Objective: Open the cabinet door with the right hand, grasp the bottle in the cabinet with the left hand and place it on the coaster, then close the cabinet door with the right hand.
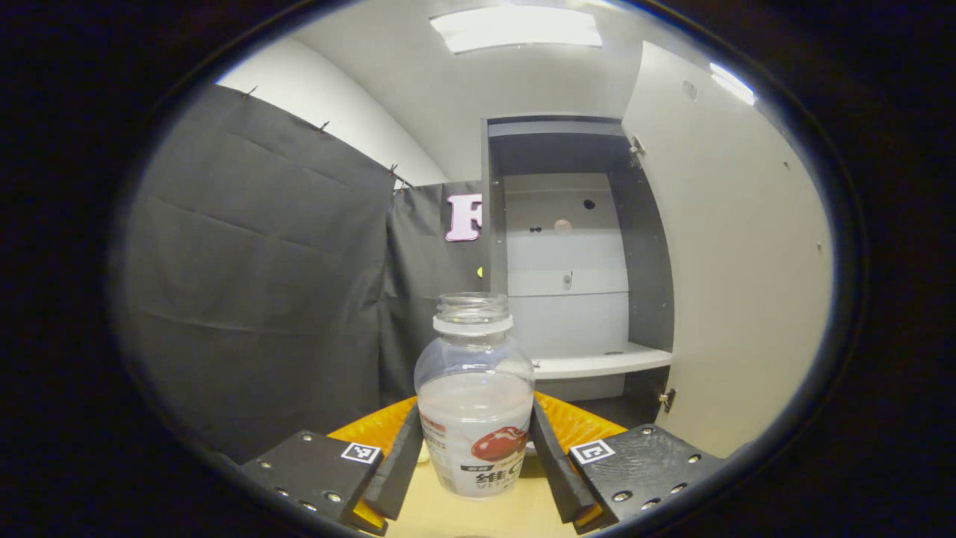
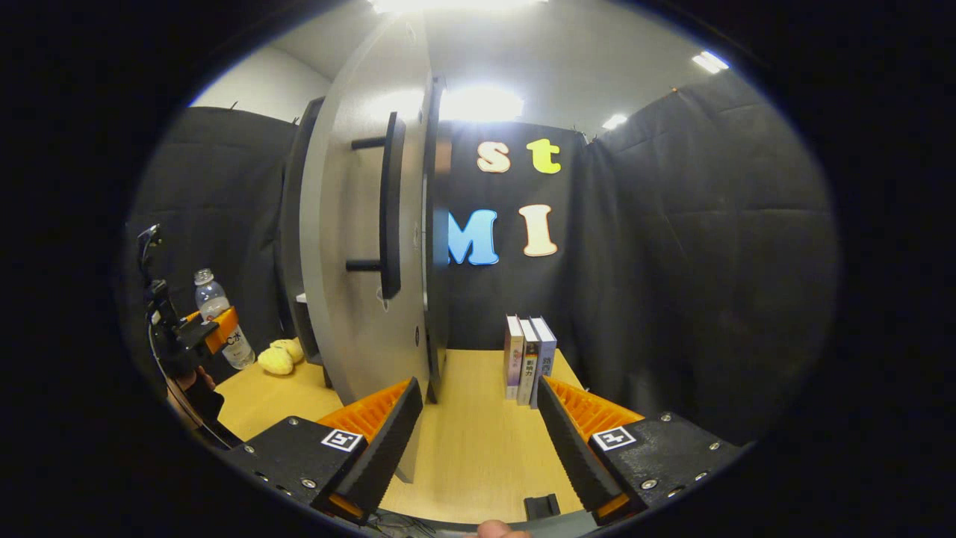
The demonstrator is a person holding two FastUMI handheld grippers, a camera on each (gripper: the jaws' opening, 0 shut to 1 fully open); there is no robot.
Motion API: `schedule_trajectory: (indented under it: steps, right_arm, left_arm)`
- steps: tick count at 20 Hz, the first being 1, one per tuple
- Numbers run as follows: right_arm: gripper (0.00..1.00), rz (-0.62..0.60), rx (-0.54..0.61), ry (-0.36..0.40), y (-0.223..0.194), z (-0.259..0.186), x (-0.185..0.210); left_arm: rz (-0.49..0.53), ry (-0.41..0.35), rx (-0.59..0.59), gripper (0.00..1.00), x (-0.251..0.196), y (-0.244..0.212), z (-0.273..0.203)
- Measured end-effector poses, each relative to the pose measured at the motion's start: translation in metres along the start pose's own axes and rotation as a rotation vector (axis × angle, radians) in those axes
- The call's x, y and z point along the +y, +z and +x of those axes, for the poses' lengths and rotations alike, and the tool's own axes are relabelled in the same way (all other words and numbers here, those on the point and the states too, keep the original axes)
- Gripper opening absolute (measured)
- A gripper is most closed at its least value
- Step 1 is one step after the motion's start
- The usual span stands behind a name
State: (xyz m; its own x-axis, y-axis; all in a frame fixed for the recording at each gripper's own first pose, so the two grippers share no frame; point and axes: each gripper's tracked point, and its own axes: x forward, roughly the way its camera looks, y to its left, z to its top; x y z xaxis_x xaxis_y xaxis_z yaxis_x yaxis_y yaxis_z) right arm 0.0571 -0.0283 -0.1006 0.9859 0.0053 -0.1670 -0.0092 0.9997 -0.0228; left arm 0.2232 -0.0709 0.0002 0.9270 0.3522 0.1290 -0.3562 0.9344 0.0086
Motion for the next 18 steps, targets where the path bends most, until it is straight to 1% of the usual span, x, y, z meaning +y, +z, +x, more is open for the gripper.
schedule_trajectory:
  steps: [2, 4, 6, 8, 10, 11, 12, 13, 14, 15, 16, 17, 18]
  right_arm:
    - [0.95, -0.027, 0.008, -0.028, -0.017, 0.004, 0.0]
    - [0.96, -0.065, 0.035, -0.032, -0.034, 0.01, 0.004]
    - [0.96, -0.101, 0.072, -0.018, -0.049, 0.014, 0.01]
    - [0.96, -0.125, 0.097, -0.013, -0.062, 0.017, 0.012]
    - [0.96, -0.132, 0.134, -0.012, -0.08, 0.019, 0.014]
    - [0.96, -0.131, 0.159, -0.008, -0.09, 0.018, 0.014]
    - [0.96, -0.133, 0.181, 0.001, -0.099, 0.019, 0.016]
    - [0.96, -0.14, 0.196, 0.008, -0.104, 0.019, 0.018]
    - [0.96, -0.144, 0.209, 0.015, -0.109, 0.018, 0.019]
    - [0.96, -0.141, 0.222, 0.024, -0.113, 0.018, 0.022]
    - [0.96, -0.138, 0.23, 0.037, -0.115, 0.017, 0.028]
    - [0.96, -0.145, 0.227, 0.046, -0.113, 0.014, 0.032]
    - [0.96, -0.155, 0.223, 0.054, -0.112, 0.015, 0.036]
  left_arm:
    - [0.001, 0.013, -0.009, 0.75, 0.001, -0.002, -0.001]
    - [0.023, 0.02, 0.008, 0.75, 0.002, -0.006, 0.002]
    - [0.043, 0.012, 0.045, 0.75, 0.0, -0.018, 0.013]
    - [0.041, 0.006, 0.082, 0.75, 0.002, -0.023, 0.017]
    - [0.033, 0.013, 0.118, 0.75, 0.003, -0.025, 0.019]
    - [0.031, 0.02, 0.128, 0.77, 0.005, -0.024, 0.021]
    - [0.037, 0.034, 0.139, 0.77, 0.006, -0.021, 0.018]
    - [0.045, 0.049, 0.138, 0.75, 0.007, -0.019, 0.018]
    - [0.051, 0.057, 0.132, 0.77, 0.004, -0.019, 0.018]
    - [0.049, 0.06, 0.141, 0.77, 0.003, -0.018, 0.016]
    - [0.039, 0.058, 0.156, 0.77, 0.002, -0.018, 0.017]
    - [0.026, 0.058, 0.169, 0.75, 0.003, -0.017, 0.017]
    - [0.013, 0.056, 0.179, 0.79, 0.006, -0.02, 0.02]
